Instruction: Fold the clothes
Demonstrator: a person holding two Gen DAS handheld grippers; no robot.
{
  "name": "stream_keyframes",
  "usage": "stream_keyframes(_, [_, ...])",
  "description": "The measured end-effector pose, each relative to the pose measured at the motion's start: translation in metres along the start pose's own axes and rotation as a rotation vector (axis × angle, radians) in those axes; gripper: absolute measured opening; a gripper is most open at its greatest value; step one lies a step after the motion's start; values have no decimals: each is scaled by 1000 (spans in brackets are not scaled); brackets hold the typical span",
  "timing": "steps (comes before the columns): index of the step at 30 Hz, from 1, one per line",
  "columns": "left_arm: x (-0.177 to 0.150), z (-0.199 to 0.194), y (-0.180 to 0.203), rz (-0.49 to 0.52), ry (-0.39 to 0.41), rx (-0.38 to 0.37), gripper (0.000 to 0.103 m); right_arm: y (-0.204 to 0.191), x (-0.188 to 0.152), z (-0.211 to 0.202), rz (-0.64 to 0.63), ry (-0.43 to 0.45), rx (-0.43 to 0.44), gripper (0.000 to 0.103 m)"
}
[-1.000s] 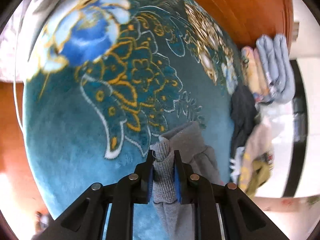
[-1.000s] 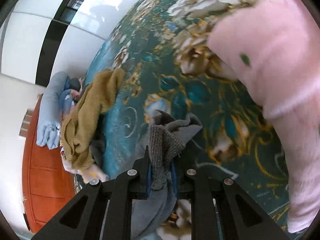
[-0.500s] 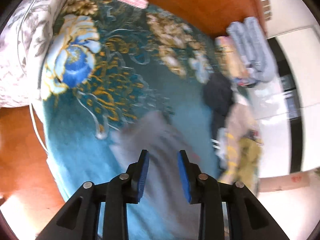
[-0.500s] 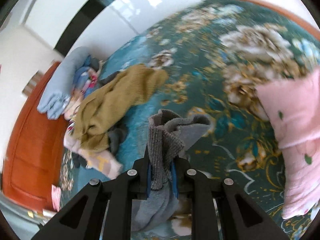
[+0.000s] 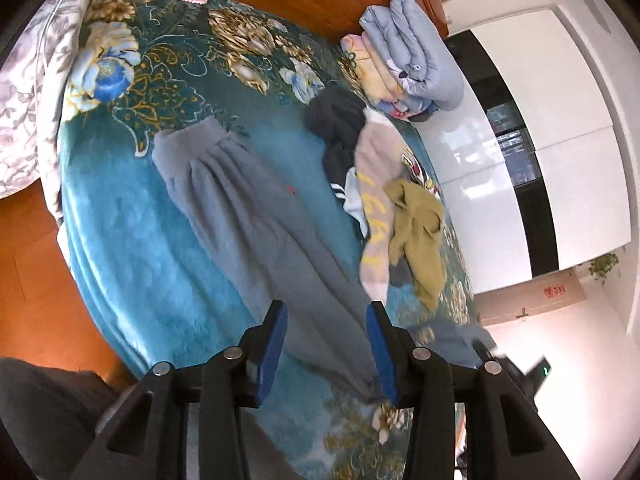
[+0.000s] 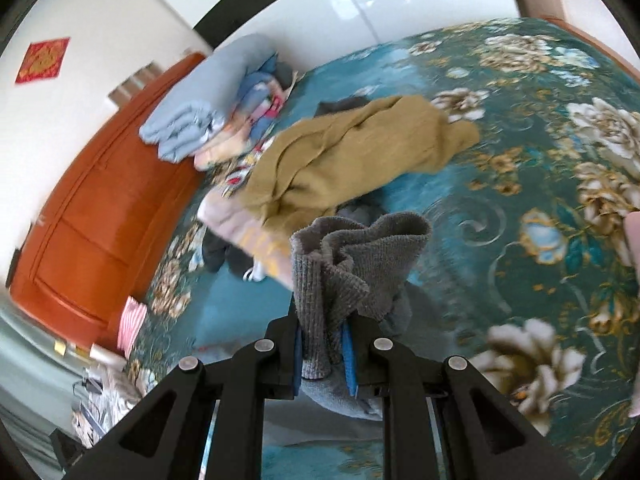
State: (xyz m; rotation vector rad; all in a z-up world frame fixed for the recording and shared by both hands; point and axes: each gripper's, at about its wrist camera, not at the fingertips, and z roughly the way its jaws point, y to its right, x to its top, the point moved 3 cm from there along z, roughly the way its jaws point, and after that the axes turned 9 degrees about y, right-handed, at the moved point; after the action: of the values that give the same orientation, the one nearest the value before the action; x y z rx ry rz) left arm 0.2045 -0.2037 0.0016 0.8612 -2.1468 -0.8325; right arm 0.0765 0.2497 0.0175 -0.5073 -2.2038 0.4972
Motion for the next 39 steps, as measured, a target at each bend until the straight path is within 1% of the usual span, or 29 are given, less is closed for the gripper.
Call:
stream_keyframes(4, [-6,-20,5,12,40,-9,46,-32,-23,30,-62,-58,-8,17])
stream_keyframes(7, [-9,-29,3,2,58,-13,50,-55,-43,54,-117,-95,-17,17])
stream_keyframes(11, [-13,-33,-4,-6,63,16,51,-77,-73,88,-205,-147,-40,17])
stream_keyframes(17, [-20,-26,-14,-16,47,72,51,-99,-119,130,-371,-223,-71,18])
stream_keyframes(23, [-23,-6,-16,-30,13,105,51,-121,-158,148,-576,-238,-77,19])
stream_keyframes(25, [-23,3,-14,-32,2,106,51,-124,-169,153,-624,-249,-65,22])
stream_keyframes(27, [-23,14,-11,-32,-14,108,51,-129,-179,156,-662,-284,-13,34])
stream_keyframes(28, [-23,19,-10,-32,-22,110,51,-131,-183,154,-679,-296,32,36])
stream_keyframes(29, [-23,26,-8,-32,-34,113,51,-133,-186,151,-690,-305,79,39])
stream_keyframes(31, [-27,42,-3,-21,-68,125,51,-133,-182,141,-668,-316,181,44])
stream_keyframes(33, [-30,57,0,-6,-98,137,51,-125,-168,126,-612,-305,259,48])
stream_keyframes(34, [-32,67,1,-5,-115,142,51,-116,-158,118,-582,-287,280,50])
stream_keyframes(35, [-34,77,3,-3,-132,148,51,-107,-148,110,-554,-271,291,55])
stream_keyframes(37, [-37,97,6,0,-164,157,53,-83,-129,100,-504,-247,272,55])
stream_keyframes(39, [-42,117,11,6,-189,159,56,-53,-113,92,-454,-241,237,55])
